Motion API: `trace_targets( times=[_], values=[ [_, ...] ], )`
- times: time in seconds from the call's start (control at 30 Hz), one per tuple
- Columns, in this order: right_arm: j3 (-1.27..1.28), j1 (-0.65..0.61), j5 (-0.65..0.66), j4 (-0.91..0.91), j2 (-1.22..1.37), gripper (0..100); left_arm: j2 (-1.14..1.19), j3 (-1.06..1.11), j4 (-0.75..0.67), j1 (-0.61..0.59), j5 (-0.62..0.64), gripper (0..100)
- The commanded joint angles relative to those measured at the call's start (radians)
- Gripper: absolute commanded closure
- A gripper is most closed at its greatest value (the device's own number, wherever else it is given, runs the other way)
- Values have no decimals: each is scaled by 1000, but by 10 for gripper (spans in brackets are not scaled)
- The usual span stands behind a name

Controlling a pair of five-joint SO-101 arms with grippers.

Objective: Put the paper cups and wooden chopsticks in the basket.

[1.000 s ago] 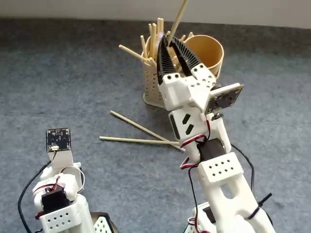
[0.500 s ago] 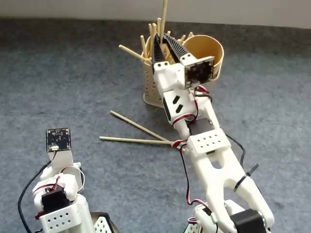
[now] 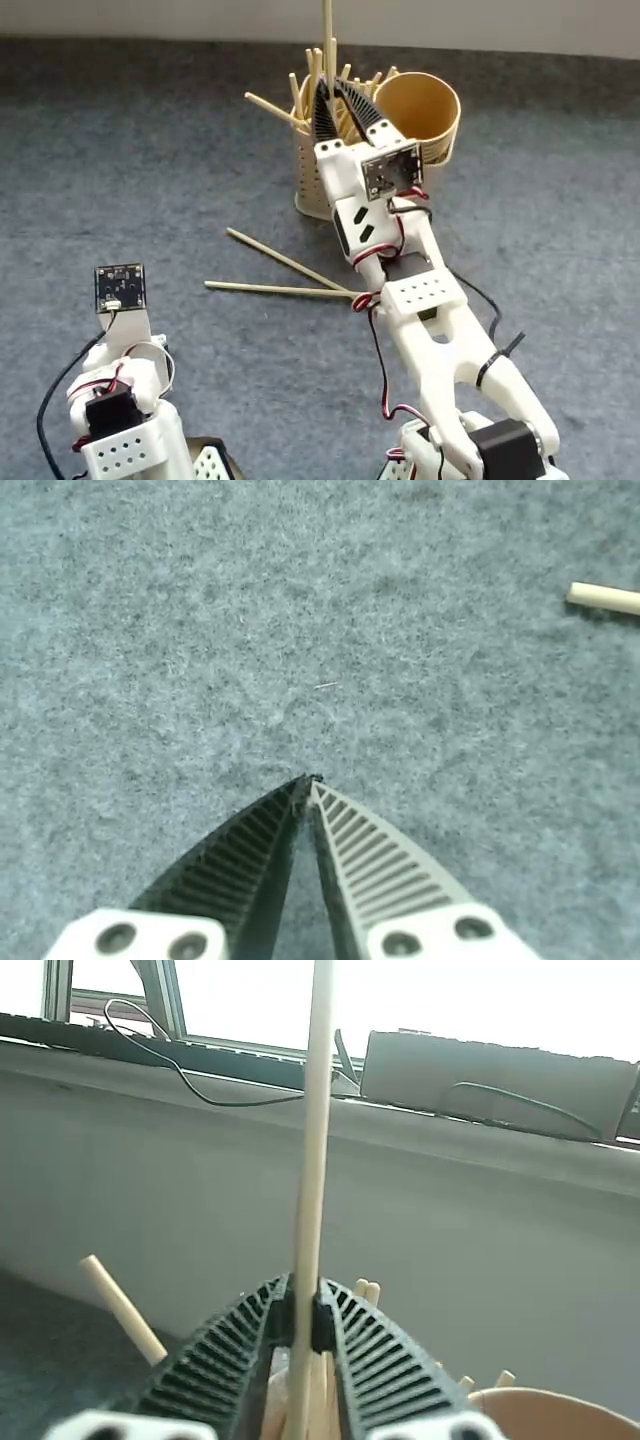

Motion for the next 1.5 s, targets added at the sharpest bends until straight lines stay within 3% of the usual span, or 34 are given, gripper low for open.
trace_targets(
  times=[0.0, 0.07, 0.27, 0.6, 0.83, 1.07, 1.47],
  values=[
    [12, 8, 14, -18, -15, 902, -18, 19, 5, -8, -3, 986],
    [30, 4, 14, -18, -24, 858, -18, 19, 5, -8, -3, 986],
    [41, -38, 17, 21, -88, 875, -18, 19, 5, -5, -3, 986],
    [36, -111, 14, 444, -410, 875, -18, 19, 5, -4, -3, 986],
    [27, -237, 18, 799, -541, 875, -18, 19, 5, -10, -3, 986],
    [-33, -289, 20, 960, -470, 875, -18, 19, 5, -5, -3, 986],
    [-183, -292, 21, 1119, -107, 875, -18, 19, 5, -5, -3, 986]
  ],
)
